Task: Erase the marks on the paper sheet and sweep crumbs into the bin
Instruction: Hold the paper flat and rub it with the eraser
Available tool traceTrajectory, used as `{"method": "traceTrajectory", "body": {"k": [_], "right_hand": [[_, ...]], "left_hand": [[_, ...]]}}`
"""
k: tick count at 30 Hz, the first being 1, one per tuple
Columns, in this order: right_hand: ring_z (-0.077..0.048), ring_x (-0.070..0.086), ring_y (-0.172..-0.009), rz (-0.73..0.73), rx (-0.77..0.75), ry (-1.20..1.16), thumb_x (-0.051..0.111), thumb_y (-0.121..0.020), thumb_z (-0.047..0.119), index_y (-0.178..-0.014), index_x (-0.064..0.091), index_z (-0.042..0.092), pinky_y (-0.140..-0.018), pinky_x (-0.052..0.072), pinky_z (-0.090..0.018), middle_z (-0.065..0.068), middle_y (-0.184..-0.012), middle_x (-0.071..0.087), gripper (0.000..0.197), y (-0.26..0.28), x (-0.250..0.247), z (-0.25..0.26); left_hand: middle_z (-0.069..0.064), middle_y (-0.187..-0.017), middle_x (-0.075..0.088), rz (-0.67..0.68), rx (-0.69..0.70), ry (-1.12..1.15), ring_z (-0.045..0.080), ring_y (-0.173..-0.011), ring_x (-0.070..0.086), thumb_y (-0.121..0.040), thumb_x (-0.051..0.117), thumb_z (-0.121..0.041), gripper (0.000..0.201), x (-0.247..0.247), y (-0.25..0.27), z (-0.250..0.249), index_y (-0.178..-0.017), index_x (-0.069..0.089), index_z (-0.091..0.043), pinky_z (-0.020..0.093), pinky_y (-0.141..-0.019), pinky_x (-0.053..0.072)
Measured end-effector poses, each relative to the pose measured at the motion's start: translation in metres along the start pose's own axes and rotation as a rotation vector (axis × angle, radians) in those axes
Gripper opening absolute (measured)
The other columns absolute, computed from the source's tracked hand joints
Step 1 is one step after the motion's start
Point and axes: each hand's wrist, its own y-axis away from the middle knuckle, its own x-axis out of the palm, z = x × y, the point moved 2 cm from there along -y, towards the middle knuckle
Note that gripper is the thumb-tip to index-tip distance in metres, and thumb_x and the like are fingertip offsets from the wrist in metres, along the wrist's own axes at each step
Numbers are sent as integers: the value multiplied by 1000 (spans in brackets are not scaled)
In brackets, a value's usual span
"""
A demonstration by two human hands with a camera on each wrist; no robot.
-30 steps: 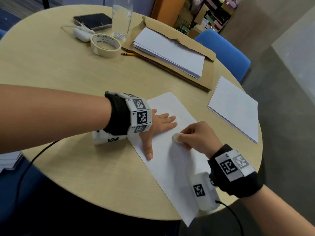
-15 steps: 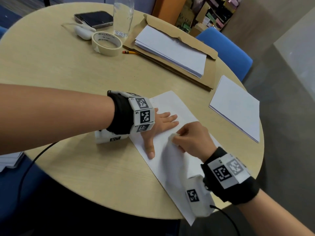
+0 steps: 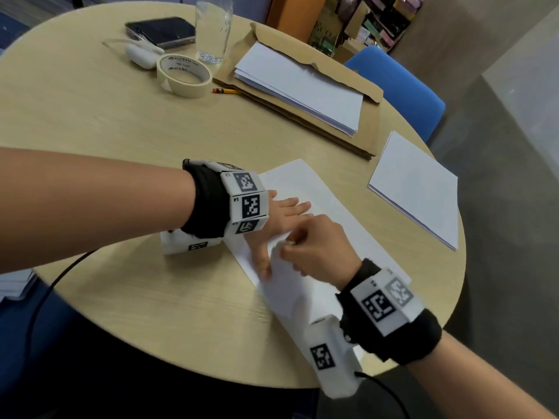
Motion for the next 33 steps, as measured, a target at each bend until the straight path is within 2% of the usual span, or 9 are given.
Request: {"method": "traceTrajectory", "body": {"k": [4, 8, 10, 13, 18, 22, 26, 29, 33], "right_hand": [[-3, 45, -32, -29, 153, -16, 62, -73, 8, -69, 67, -10, -40, 38, -11, -7, -49, 57, 19, -3, -25, -25], [-18, 46, -51, -81, 88, 50, 57, -72, 5, -73, 62, -14, -52, 38, -25, -17, -58, 55, 20, 0, -17, -15], [-12, 47, -47, -22, 2, 50, 57, -74, 5, -72, 61, -12, -50, 40, -27, -20, -58, 58, 18, 3, -6, -4], [-4, 46, -35, 54, 27, 6, 61, -76, 9, -71, 67, -7, -46, 42, -16, -7, -52, 60, 18, -3, -11, -11], [-3, 47, -36, -115, 90, -5, 62, -74, 9, -71, 69, -7, -41, 36, -8, -10, -55, 62, 17, -18, -33, -29], [-1, 51, -43, 41, -84, 34, 62, -75, 7, -73, 66, -4, -48, 42, -17, -1, -53, 58, 12, 3, -7, -5], [1, 50, -39, 287, -110, -5, 67, -75, 11, -75, 70, 5, -46, 41, -10, 9, -49, 56, 7, 11, -5, 0], [-8, 52, -44, 161, -30, -98, 70, -73, 13, -72, 72, 3, -49, 44, -17, -2, -52, 60, 10, -12, -21, -10], [-5, 48, -43, 64, -66, -66, 68, -75, 16, -70, 68, 0, -53, 44, -22, 1, -51, 57, 16, -3, -8, -10]], "left_hand": [[2, -154, -29, 23, -8, 19, 18, -145, -21, -67, 70, -61, 130, -1, 1, 0, -146, -24, -17, 47, -117, -8], [2, -154, -29, 11, -16, 30, 18, -144, -21, -68, 70, -61, 130, 0, 2, -2, -146, -24, -16, 47, -117, -9], [3, -155, -28, 2, -14, 31, 19, -145, -19, -66, 71, -61, 132, 0, 2, -1, -146, -23, -16, 48, -118, -7], [1, -156, -25, -9, -23, 33, 18, -146, -16, -65, 70, -64, 131, -1, 5, -3, -148, -20, -17, 48, -118, -5], [-4, -156, -24, 5, -42, 0, 13, -145, -16, -65, 66, -67, 130, 2, 13, -3, -147, -20, -17, 46, -118, -4], [-1, -154, -30, 32, -33, 14, 15, -144, -21, -61, 70, -66, 137, 3, 13, -3, -146, -25, -16, 48, -116, -10], [-1, -153, -32, 54, -36, 6, 16, -143, -24, -61, 71, -65, 138, 4, 11, -3, -145, -27, -15, 51, -116, -11], [0, -153, -32, 47, -30, 27, 16, -143, -24, -60, 72, -63, 139, 3, 10, -3, -145, -27, -16, 50, -115, -11], [0, -153, -33, 49, -31, 21, 16, -143, -24, -61, 72, -64, 138, 4, 10, -3, -144, -28, -16, 50, -115, -11]]}}
